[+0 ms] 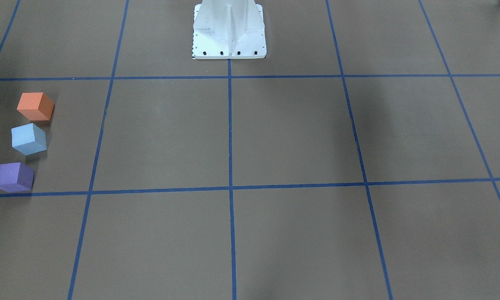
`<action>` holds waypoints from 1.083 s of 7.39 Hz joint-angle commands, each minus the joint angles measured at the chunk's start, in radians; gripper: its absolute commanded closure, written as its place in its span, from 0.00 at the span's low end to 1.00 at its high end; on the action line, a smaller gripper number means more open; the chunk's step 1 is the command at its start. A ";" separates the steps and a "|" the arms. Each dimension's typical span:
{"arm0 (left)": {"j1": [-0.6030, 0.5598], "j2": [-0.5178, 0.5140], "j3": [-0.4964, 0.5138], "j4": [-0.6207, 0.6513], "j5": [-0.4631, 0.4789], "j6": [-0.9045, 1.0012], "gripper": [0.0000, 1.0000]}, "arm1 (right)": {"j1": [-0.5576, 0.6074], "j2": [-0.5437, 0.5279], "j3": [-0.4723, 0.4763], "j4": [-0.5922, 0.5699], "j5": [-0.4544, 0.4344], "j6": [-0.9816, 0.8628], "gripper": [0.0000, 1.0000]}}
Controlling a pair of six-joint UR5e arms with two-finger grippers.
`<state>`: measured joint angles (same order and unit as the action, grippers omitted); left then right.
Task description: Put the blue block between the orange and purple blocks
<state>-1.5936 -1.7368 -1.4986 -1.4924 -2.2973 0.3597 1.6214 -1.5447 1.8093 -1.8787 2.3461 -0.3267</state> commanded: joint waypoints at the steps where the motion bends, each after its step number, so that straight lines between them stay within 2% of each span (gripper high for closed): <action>1: -0.037 0.110 -0.008 -0.096 -0.068 0.018 0.00 | 0.011 -0.055 -0.053 0.071 0.004 -0.008 0.00; 2: -0.035 0.143 -0.012 -0.158 -0.062 0.002 0.00 | 0.011 -0.067 -0.054 0.091 -0.001 0.001 0.00; 3: -0.035 0.143 -0.046 -0.155 -0.056 -0.046 0.00 | 0.011 -0.072 -0.054 0.090 0.001 0.005 0.00; 5: -0.032 0.178 -0.118 -0.149 0.022 -0.114 0.00 | 0.011 -0.074 -0.053 0.093 -0.005 0.076 0.00; 8: -0.028 0.183 -0.161 -0.077 0.024 -0.116 0.00 | 0.011 -0.077 -0.054 0.093 -0.007 0.077 0.00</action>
<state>-1.6235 -1.5555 -1.6385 -1.5985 -2.2774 0.2455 1.6322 -1.6197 1.7554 -1.7857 2.3401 -0.2523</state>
